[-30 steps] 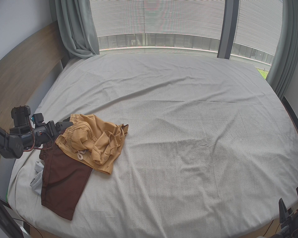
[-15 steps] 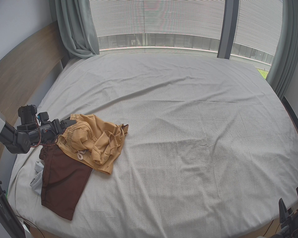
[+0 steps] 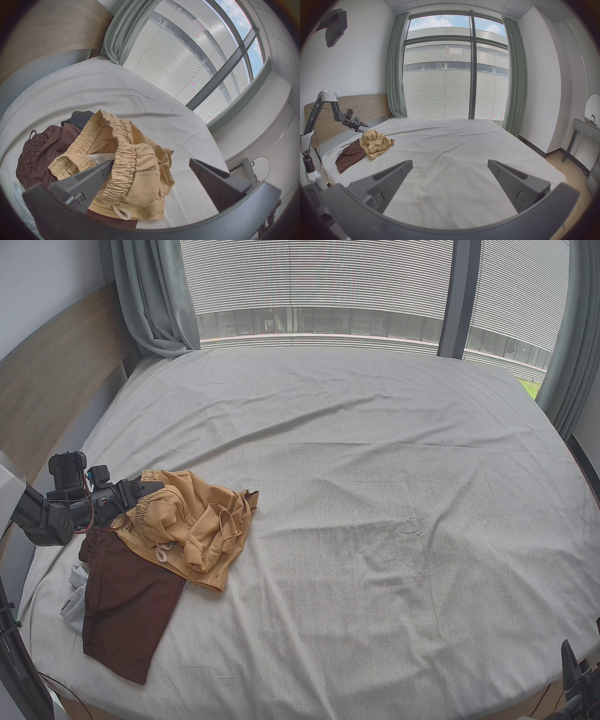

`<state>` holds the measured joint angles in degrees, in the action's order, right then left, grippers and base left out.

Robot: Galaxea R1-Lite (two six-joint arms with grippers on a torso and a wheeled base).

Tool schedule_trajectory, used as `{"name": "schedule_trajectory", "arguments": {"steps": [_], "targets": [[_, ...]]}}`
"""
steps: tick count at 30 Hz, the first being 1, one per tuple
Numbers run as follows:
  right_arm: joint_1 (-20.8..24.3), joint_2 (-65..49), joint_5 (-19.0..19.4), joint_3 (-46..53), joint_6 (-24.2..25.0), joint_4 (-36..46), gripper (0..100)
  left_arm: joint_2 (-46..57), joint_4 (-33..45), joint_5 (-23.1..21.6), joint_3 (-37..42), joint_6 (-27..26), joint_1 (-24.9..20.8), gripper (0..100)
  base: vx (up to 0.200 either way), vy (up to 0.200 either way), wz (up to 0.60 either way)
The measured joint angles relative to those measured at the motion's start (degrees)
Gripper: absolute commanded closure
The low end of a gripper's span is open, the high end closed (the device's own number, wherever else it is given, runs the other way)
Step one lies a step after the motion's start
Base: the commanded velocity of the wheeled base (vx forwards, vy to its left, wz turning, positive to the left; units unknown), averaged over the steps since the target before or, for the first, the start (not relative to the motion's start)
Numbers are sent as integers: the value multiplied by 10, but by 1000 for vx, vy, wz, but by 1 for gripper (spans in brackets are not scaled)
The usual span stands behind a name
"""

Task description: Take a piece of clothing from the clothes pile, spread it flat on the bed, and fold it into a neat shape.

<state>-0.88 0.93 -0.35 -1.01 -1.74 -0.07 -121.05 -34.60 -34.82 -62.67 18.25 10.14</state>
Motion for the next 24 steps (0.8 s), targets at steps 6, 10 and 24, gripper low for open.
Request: {"name": "schedule_trajectory", "arguments": {"steps": [6, 10, 24], "targets": [[0, 0, 0, 0, 0, 0, 0, -10, -1, -1, -3, 1, -9, 0, 0, 0, 0], [0, 0, 0, 0, 0, 0, 0, -17, -6, -5, -9, 3, -14, 0, 0, 0, 0], [0, 0, 0, 0, 0, 0, 0, -37, -9, -5, -24, 3, -24, 0, 0, 0, 0]]}}
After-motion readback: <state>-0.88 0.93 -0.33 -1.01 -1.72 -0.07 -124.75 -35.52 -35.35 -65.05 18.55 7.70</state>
